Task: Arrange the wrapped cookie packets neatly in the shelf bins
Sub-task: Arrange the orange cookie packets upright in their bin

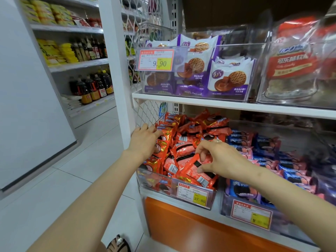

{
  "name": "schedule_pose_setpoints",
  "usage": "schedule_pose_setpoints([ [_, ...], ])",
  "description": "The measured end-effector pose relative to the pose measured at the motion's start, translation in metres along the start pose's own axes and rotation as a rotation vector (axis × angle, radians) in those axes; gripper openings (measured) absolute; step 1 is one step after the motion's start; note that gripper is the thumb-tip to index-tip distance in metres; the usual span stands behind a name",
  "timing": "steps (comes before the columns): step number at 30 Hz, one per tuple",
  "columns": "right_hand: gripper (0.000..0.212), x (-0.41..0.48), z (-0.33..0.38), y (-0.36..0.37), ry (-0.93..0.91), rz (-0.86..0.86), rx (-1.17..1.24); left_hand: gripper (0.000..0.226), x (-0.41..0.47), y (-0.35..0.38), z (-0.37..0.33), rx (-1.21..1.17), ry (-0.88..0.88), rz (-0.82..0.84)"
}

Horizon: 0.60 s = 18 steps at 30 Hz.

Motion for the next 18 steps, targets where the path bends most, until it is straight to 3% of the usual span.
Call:
schedule_pose_setpoints([
  [4, 0.053, 0.001, -0.003, 0.000, -0.010, 0.053, 0.002, 0.055, 0.000, 0.001, -0.003, 0.014, -0.016, 0.017],
  [9, 0.033, 0.001, -0.007, -0.001, 0.034, 0.053, 0.180, 0.054, -0.003, 0.003, -0.003, -0.037, -0.010, 0.034],
  [13, 0.030, -0.003, -0.006, -0.007, 0.009, 0.096, 0.288, 0.048, -0.012, -0.006, -0.003, -0.104, 0.014, -0.019],
  [16, 0.030, -0.007, -0.007, -0.017, -0.009, 0.077, 0.445, 0.028, -0.026, -0.019, -0.011, -0.434, 0.059, -0.145],
  [18, 0.029, -0.010, -0.009, -0.027, -0.044, 0.039, 0.598, 0.013, -0.035, -0.028, -0.023, -0.766, 0.089, -0.122],
])
Point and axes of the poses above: each hand's wrist, its own x-axis towards the middle knuckle, its own y-axis out of the palm, z = x × y, the point moved 1 cm from there along x, towards the middle knuckle, and after that the axes turned 8 degrees about z, right-handed, at the moved point
